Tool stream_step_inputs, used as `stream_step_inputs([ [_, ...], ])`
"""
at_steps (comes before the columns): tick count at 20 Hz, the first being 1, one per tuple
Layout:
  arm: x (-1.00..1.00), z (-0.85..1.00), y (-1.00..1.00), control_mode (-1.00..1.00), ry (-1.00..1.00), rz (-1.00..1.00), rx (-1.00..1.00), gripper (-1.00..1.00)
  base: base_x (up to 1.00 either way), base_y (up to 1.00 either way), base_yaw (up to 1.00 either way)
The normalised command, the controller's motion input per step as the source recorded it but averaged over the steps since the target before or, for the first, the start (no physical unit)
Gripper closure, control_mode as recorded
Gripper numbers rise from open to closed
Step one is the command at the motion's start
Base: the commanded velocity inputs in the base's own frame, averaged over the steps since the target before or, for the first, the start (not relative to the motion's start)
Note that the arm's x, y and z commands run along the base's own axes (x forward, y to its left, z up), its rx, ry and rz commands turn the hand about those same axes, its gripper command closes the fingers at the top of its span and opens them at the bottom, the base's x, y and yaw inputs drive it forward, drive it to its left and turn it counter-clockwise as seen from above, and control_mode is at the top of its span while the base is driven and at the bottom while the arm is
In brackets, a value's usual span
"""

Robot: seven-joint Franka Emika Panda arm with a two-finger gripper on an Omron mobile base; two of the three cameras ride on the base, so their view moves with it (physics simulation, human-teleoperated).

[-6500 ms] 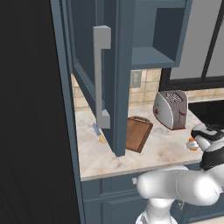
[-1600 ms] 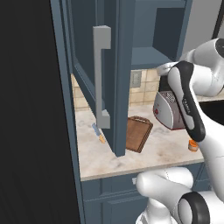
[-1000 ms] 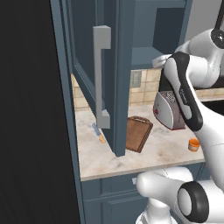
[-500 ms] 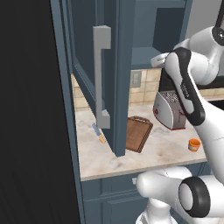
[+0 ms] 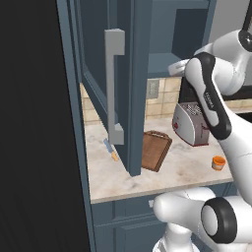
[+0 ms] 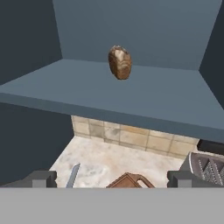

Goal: Pick the bread, place it on the cutting board, pick the jam, place it on the counter, and close the cabinet.

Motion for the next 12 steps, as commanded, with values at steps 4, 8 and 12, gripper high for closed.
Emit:
stream_step_inputs([
  [4, 0.14, 0.01, 0.04, -1.00, -0.01, 0.00, 0.00, -1.00, 0.00, 0.00, 0.00],
  [8, 0.30, 0.01, 0.01, -1.00, 0.00, 0.00, 0.00, -1.00, 0.00, 0.00, 0.00],
  [12, 0.41, 0.01, 0.00, -1.00, 0.00, 0.00, 0.00, -1.00, 0.00, 0.00, 0.00],
])
